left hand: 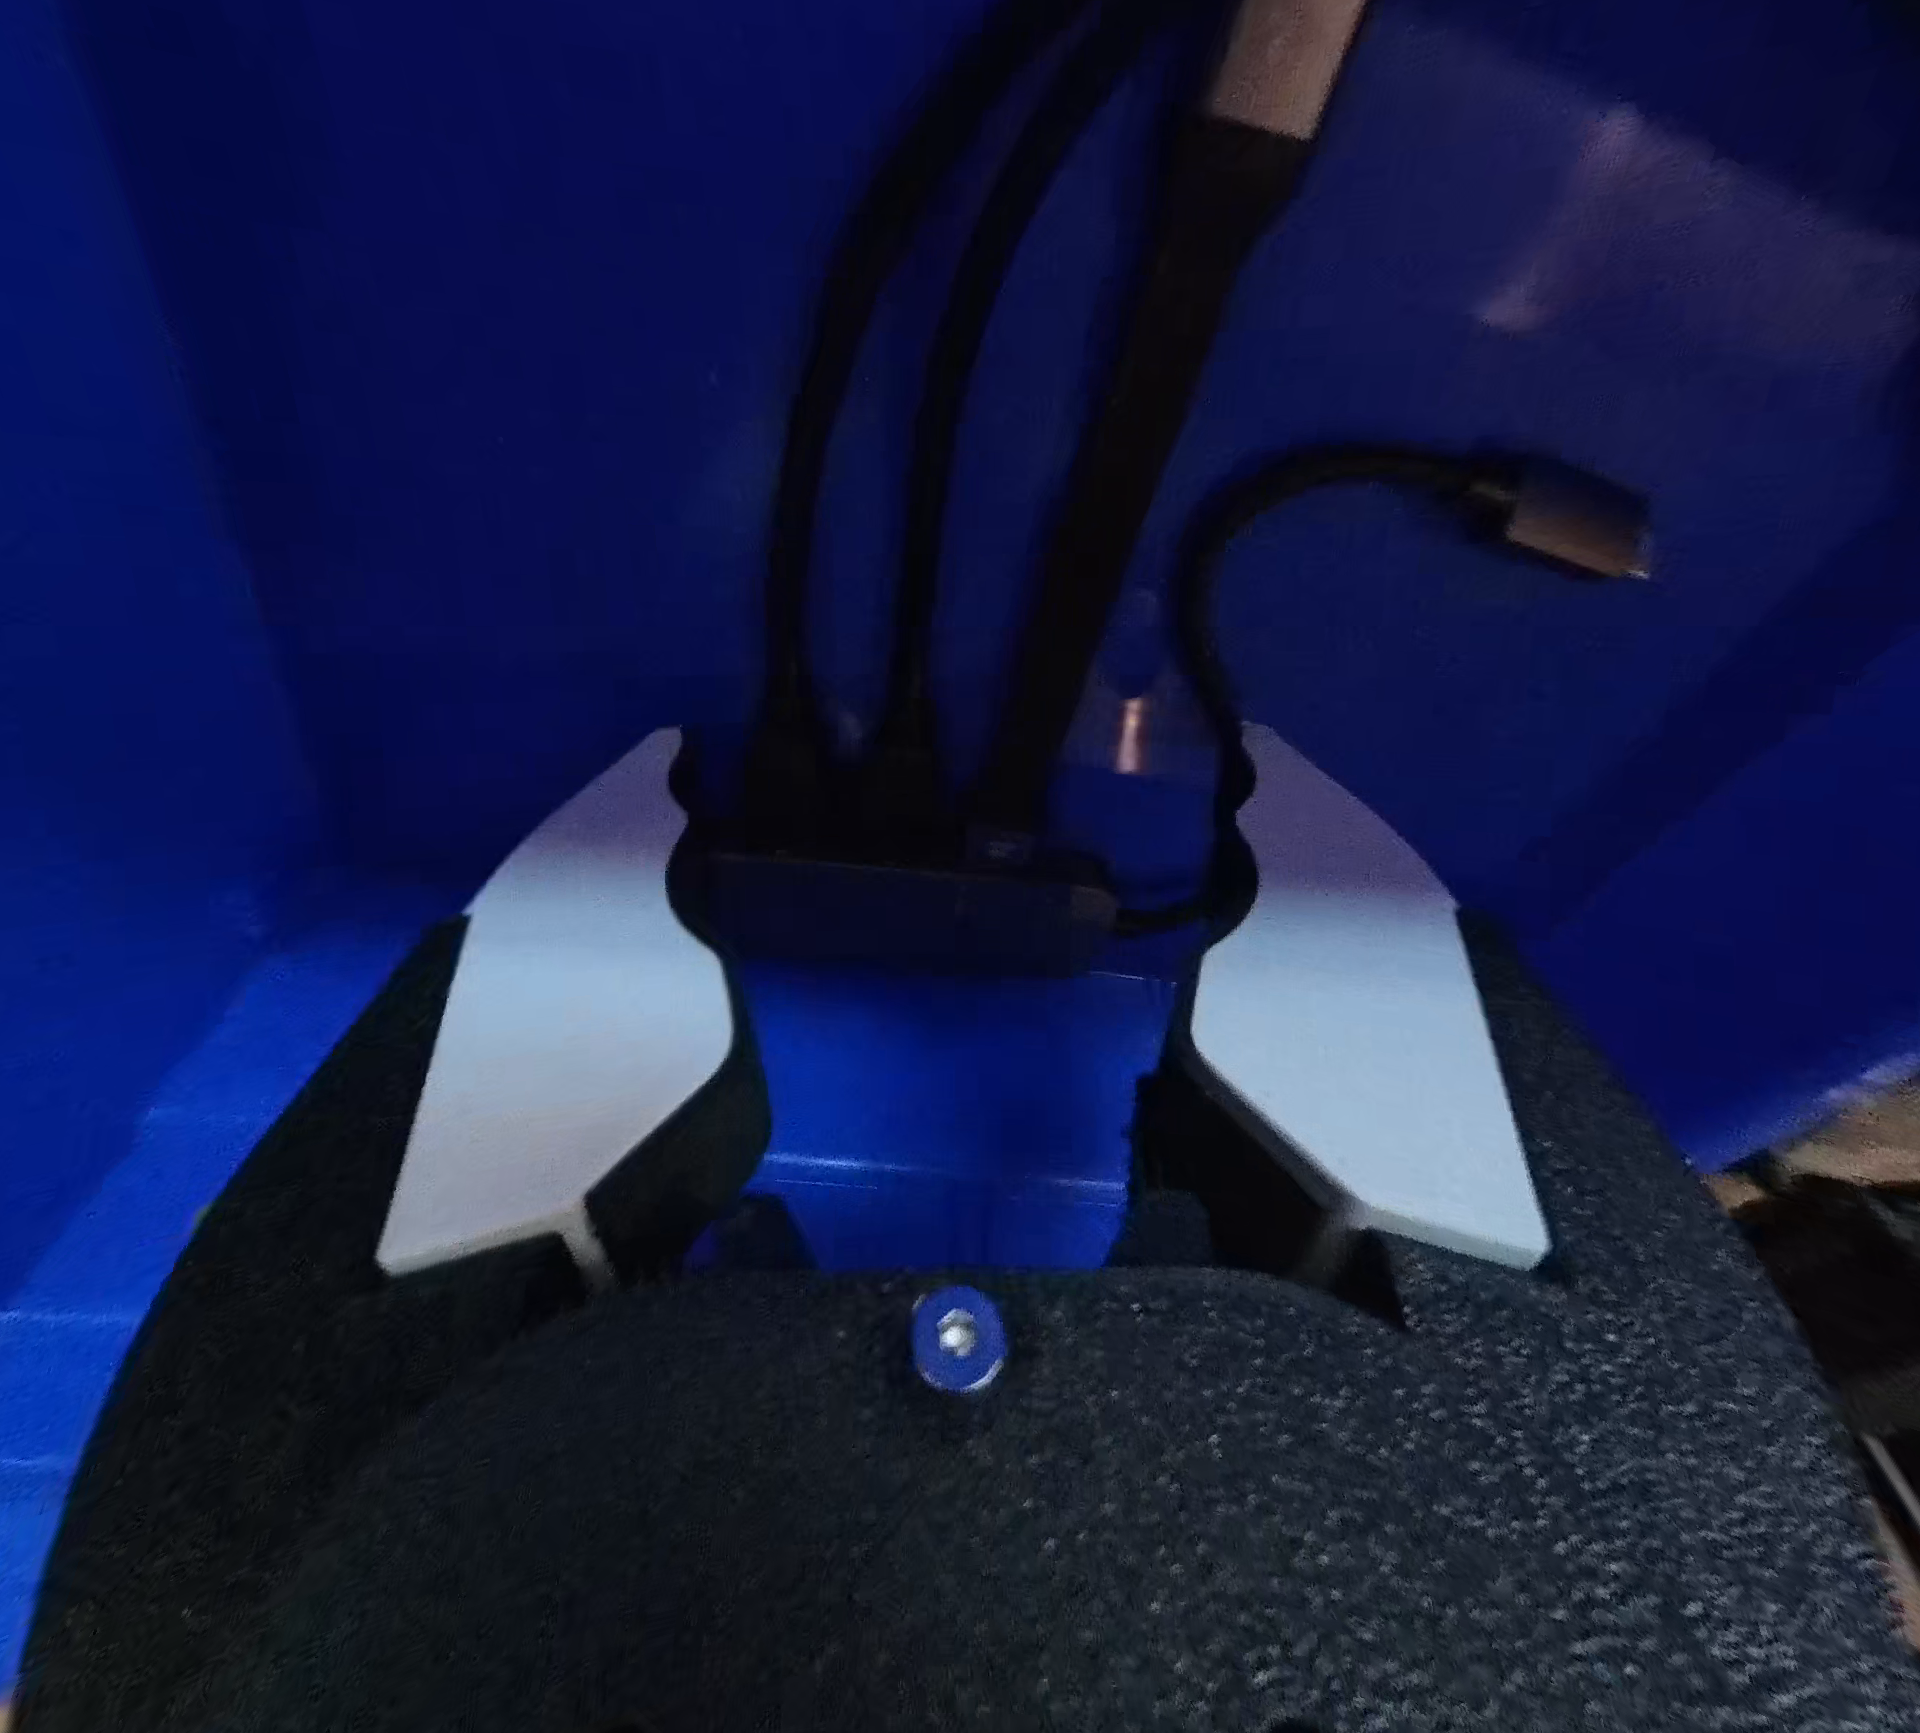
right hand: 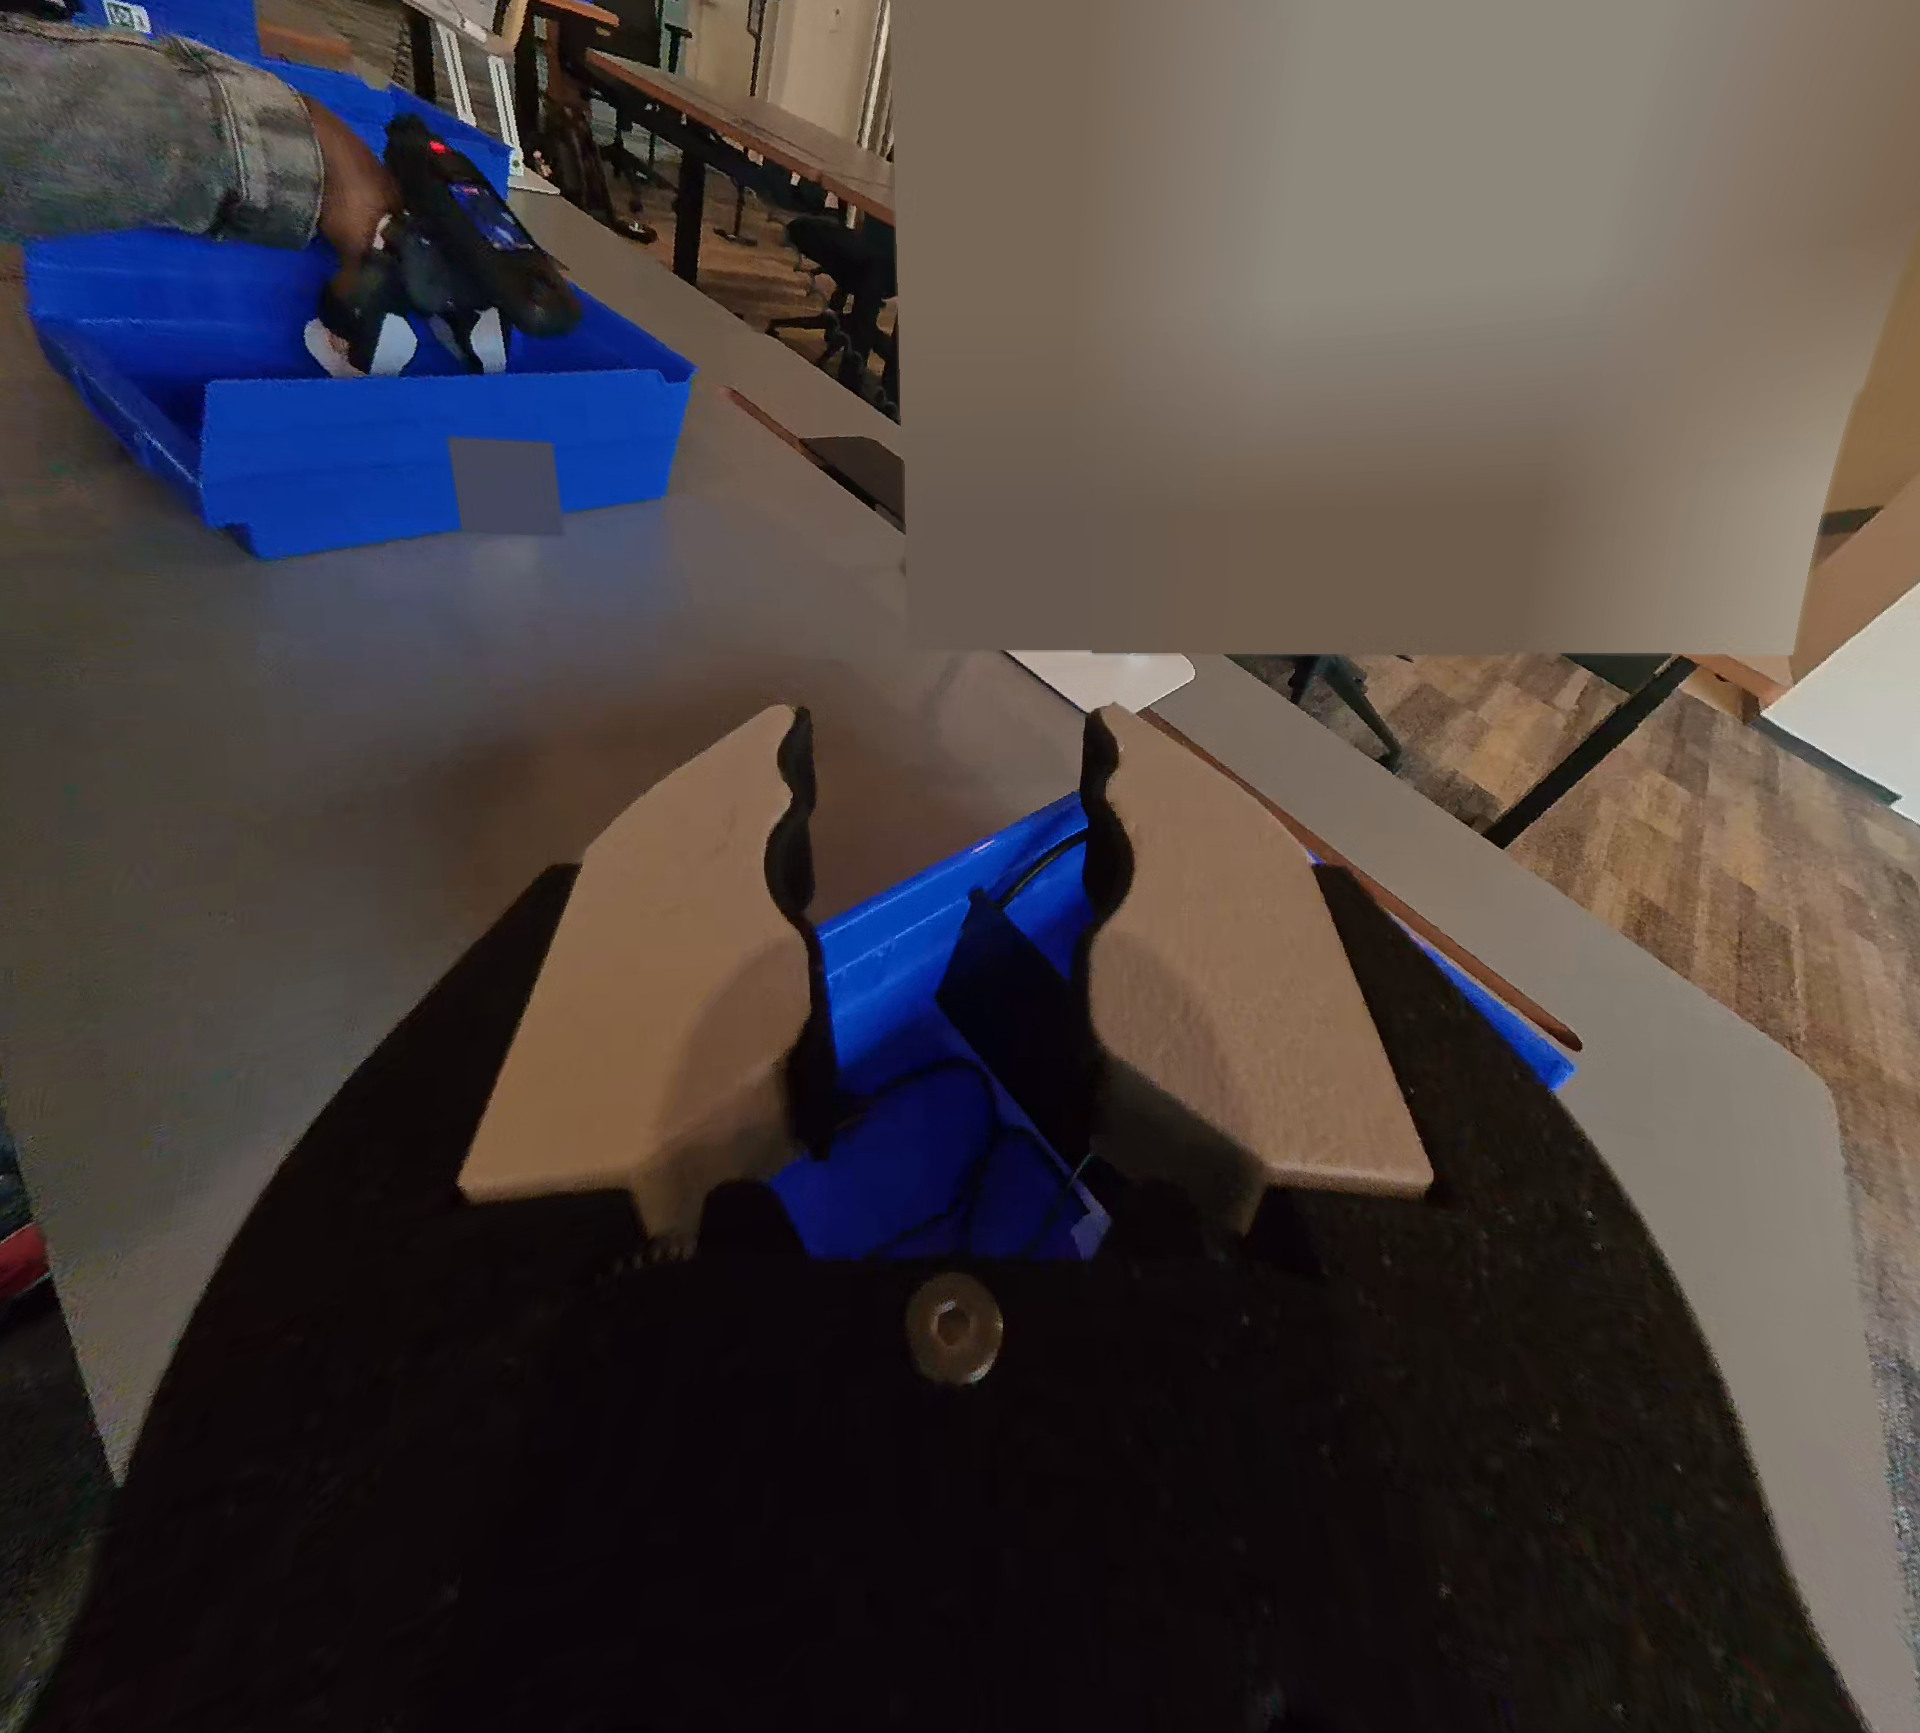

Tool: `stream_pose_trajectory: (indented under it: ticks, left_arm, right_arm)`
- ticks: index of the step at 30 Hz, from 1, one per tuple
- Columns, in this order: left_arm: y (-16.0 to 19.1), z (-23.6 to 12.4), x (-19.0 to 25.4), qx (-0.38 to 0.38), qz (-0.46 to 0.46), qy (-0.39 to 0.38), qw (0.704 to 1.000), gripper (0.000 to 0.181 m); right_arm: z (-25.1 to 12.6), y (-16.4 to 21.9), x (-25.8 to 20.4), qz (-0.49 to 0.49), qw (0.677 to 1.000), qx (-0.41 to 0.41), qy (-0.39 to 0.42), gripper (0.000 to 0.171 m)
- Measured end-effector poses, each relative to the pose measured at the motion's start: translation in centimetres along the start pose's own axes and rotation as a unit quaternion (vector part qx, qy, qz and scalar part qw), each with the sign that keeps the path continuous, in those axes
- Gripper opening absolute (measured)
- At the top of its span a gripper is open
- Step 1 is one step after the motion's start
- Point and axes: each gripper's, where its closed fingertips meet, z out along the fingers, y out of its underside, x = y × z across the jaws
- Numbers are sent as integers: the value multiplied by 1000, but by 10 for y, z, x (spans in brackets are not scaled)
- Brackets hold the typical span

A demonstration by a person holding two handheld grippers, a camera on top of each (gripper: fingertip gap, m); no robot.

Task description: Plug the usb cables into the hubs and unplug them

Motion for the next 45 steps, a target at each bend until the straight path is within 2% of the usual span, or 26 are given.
stream_pose_trajectory:
  ticks: [2,5,6,12,13,17,19,20,25,28,30,33,38,43,45]
  left_arm:
    - [1,0,0,9,6,1,1000,92]
    - [1,-3,4,23,13,0,1000,67]
    - [1,-3,2,34,18,-17,999,51]
    - [3,-22,5,94,32,-98,990,43]
    - [4,-35,-3,116,23,-137,984,27]
    - [3,-91,-3,256,-25,-207,944,25]
    - [8,-111,-1,298,-43,-238,923,10]
    - [8,-118,3,323,-49,-242,914,11]
    - [9,-121,21,360,-42,-252,897,10]
    - [6,-134,26,401,-49,-265,876,11]
    - [7,-152,24,443,-66,-289,846,11]
    - [16,-186,23,506,-121,-345,781,10]
    - [31,-226,33,593,-212,-390,672,10]
    - [30,-266,56,700,-266,-352,561,10]
    - [19,-277,69,738,-266,-323,530,10]
  right_arm:
    - [2,3,0,0,1000,-6,-2,49]
    - [3,7,0,-2,1000,-14,0,49]
    - [3,7,0,-3,1000,-16,1,49]
    - [-1,2,1,-2,1000,-4,5,49]
    - [-2,1,0,-1,1000,-1,5,49]
    - [-3,-3,-1,-1,1000,5,4,48]
    - [-3,-5,-4,-5,1000,6,1,49]
    - [-3,-6,-5,-7,1000,6,0,48]
    - [-4,-10,-10,-13,1000,8,-1,49]
    - [-6,-13,-11,-14,1000,13,-2,48]
    - [-5,-15,-14,-14,1000,17,-7,48]
    - [-1,-15,-19,-13,1000,17,-16,48]
    - [14,-12,-35,-18,999,7,-45,48]
    - [42,-20,-74,-7,994,27,-108,47]
    - [56,-30,-100,12,986,60,-152,47]
